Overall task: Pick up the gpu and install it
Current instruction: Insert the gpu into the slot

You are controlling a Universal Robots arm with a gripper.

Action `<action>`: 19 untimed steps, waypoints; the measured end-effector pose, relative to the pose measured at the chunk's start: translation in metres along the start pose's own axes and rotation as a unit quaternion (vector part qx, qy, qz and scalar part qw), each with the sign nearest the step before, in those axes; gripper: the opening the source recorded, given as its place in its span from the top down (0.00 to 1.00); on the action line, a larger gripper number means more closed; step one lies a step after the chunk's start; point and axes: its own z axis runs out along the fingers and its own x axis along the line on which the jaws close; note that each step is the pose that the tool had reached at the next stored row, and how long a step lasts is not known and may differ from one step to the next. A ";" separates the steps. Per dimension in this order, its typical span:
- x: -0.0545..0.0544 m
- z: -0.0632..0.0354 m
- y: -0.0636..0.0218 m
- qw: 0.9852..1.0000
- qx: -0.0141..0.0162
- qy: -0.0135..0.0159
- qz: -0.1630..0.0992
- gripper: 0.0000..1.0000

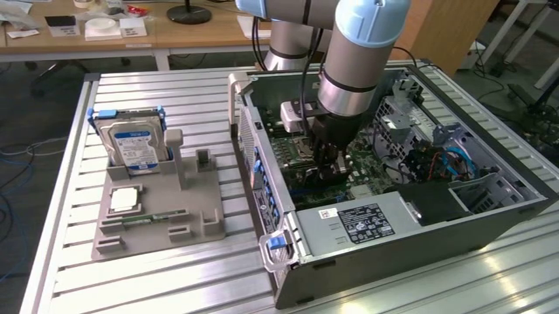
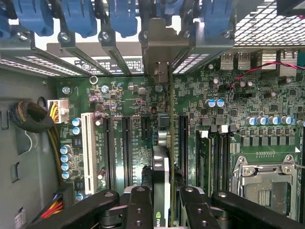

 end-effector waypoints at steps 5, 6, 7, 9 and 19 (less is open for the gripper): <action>0.000 -0.0003 -0.0005 1.000 0.000 0.000 0.000 0.73; 0.000 -0.0007 -0.0006 1.000 0.000 0.000 0.000 0.73; 0.000 -0.0011 -0.0007 1.000 0.000 0.000 0.000 0.73; 0.000 -0.0024 -0.0007 1.000 0.000 0.000 0.000 0.73; 0.000 -0.0013 -0.0007 1.000 0.000 0.000 0.000 0.73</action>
